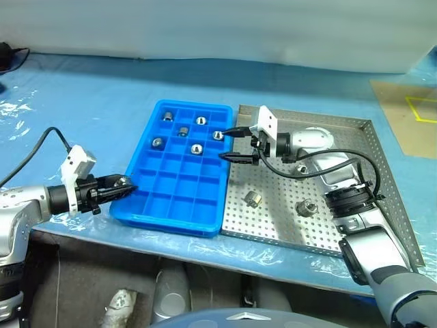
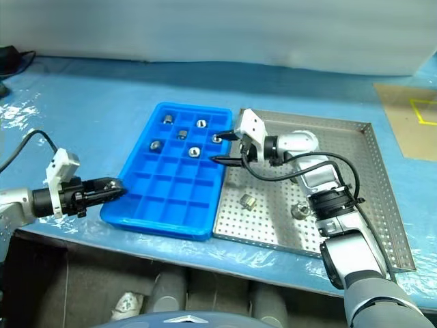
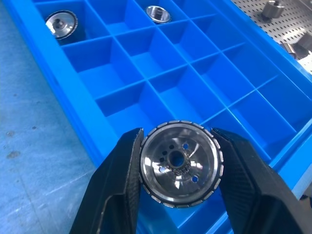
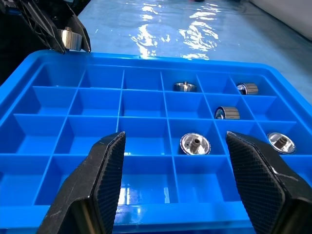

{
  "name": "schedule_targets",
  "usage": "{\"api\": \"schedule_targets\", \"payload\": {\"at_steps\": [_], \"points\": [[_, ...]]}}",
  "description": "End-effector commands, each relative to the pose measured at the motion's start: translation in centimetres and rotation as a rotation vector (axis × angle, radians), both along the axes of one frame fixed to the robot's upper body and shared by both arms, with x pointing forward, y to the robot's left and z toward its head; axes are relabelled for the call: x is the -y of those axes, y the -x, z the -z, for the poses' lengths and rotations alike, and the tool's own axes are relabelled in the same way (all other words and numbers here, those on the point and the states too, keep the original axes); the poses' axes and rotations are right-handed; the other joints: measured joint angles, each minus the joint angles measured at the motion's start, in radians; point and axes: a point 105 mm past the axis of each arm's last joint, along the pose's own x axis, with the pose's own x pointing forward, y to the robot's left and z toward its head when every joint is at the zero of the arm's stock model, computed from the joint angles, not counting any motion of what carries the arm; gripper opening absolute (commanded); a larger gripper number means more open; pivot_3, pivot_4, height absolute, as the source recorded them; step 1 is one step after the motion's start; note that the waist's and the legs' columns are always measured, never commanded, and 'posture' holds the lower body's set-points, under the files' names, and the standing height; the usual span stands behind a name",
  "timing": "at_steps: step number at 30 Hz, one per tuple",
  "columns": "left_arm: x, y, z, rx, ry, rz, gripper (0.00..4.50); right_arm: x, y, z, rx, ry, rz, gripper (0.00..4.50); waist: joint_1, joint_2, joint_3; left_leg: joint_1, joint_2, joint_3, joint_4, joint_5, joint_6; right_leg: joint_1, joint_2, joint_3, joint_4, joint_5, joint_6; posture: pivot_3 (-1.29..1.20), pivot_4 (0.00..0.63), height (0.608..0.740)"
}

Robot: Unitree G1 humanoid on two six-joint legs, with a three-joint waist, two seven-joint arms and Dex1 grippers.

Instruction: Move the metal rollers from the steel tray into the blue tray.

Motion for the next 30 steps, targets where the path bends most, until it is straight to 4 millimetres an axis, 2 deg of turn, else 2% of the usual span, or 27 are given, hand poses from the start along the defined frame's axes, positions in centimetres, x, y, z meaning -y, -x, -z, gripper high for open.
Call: {"api": "schedule_targets", "payload": {"at_steps": [1,9,13,17,27,29,30], "points": [[0.1,-0.5,-1.2,0.063,0.003,-0.018,1.84,-0.3,0.0,-1.6,0.061,-0.013,-0.025,3.36,0.000,0.000,0.000,0.000,0.000,0.000,0.000,0.000,0.000,0.000,0.000,0.000,0.000,0.001,-0.001,0.24,0.150,0.740],[1.1,-3.0,-0.6,0.088,0.013,-0.044,1.84,0.6,0.0,-1.5,0.061,-0.012,0.006,3.36,-0.003,0.000,0.000,0.000,0.000,-0.001,0.001,0.005,-0.004,0.000,0.001,0.001,-0.001,0.002,-0.001,0.19,0.150,0.740],[1.5,-3.1,0.3,0.059,-0.001,-0.013,1.84,0.8,0.1,-1.4,0.060,-0.014,0.019,3.36,-0.006,-0.001,-0.001,-0.001,0.000,-0.001,0.001,0.005,-0.004,-0.001,0.003,0.001,-0.002,0.001,-0.001,0.17,0.150,0.740],[0.9,-3.2,1.5,0.027,-0.033,-0.020,1.84,1.1,0.2,-1.4,0.062,-0.016,0.037,3.36,-0.009,0.000,-0.001,0.000,0.001,-0.001,0.000,0.005,-0.005,-0.002,0.003,0.001,-0.001,0.001,-0.001,0.16,0.150,0.740],[0.0,-3.5,2.4,0.017,-0.050,-0.056,1.84,1.2,0.5,-1.4,0.060,-0.021,0.040,3.36,-0.028,0.000,-0.001,0.003,0.000,-0.001,0.000,0.007,-0.008,-0.001,0.003,0.004,0.002,0.001,-0.001,0.15,0.150,0.740],[-0.4,-3.9,2.3,0.031,-0.054,-0.078,2.57,1.1,0.5,-1.5,0.061,-0.021,0.040,3.36,-0.032,0.000,-0.002,0.004,0.000,-0.001,-0.001,0.007,-0.008,-0.001,0.004,0.004,0.003,0.001,-0.001,0.15,0.150,0.740],[-0.5,-3.9,2.4,0.030,-0.063,-0.082,2.80,1.1,0.5,-1.5,0.062,-0.020,0.041,3.36,-0.033,0.000,-0.002,0.005,0.000,-0.001,-0.001,0.007,-0.008,-0.001,0.004,0.004,0.003,0.001,-0.001,0.15,0.150,0.740]]}}
